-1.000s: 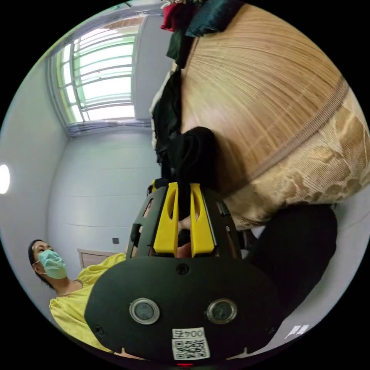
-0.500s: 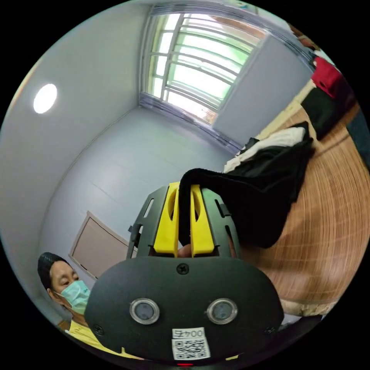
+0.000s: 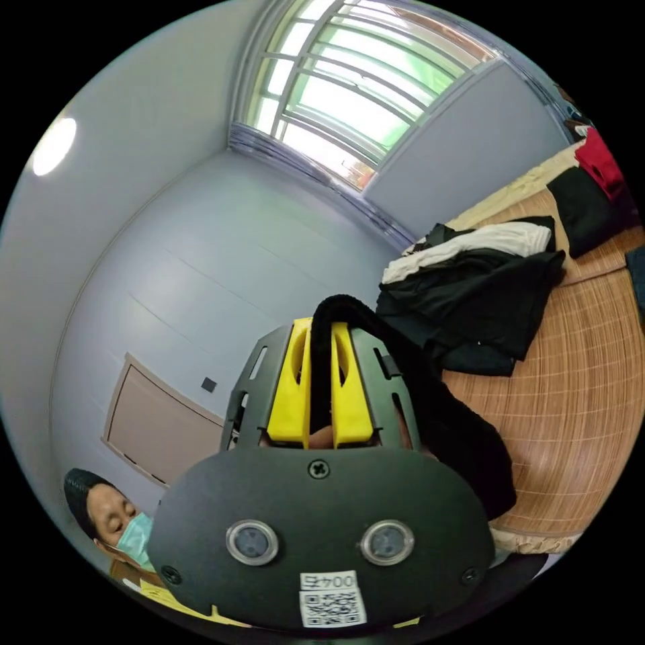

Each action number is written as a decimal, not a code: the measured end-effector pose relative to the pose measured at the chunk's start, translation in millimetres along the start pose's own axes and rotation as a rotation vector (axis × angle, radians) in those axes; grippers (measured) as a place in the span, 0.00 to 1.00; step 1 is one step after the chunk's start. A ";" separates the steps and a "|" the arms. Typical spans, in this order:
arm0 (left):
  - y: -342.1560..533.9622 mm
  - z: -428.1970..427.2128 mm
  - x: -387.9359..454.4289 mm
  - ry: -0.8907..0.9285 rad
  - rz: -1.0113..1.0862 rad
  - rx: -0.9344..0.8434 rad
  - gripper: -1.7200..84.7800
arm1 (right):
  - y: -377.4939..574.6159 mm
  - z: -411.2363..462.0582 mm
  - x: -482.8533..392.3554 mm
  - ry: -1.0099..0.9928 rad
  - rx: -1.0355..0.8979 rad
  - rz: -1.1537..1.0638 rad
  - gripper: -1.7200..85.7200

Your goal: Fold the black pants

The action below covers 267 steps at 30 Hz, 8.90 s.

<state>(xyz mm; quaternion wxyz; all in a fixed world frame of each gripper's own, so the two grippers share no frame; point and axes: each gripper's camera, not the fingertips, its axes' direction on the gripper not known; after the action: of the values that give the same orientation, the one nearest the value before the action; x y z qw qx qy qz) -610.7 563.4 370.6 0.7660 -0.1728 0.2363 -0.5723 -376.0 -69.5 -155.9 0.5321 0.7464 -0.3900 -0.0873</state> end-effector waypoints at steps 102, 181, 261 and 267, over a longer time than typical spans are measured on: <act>211.3 101.1 -13.4 -0.629 0.074 -0.346 0.06 | 219.4 130.6 649.0 1.080 -1.276 0.187 0.01; 127.9 533.5 -165.3 -1.218 0.410 -0.773 0.02 | 96.4 6.5 537.2 1.447 -0.467 0.005 0.12; 405.1 452.7 89.6 -0.965 0.504 -1.026 0.02 | 407.8 -479.7 373.0 0.823 0.268 0.557 0.07; 403.0 440.2 94.0 -0.969 0.516 -1.057 0.02 | 429.9 -465.9 417.1 0.705 0.292 0.679 0.09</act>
<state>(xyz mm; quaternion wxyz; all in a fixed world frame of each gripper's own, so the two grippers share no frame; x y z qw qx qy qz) -21.9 585.8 504.2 0.7089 -0.6878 0.1492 -0.0461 -48.4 -68.5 528.7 0.5198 0.6283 -0.4154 0.4031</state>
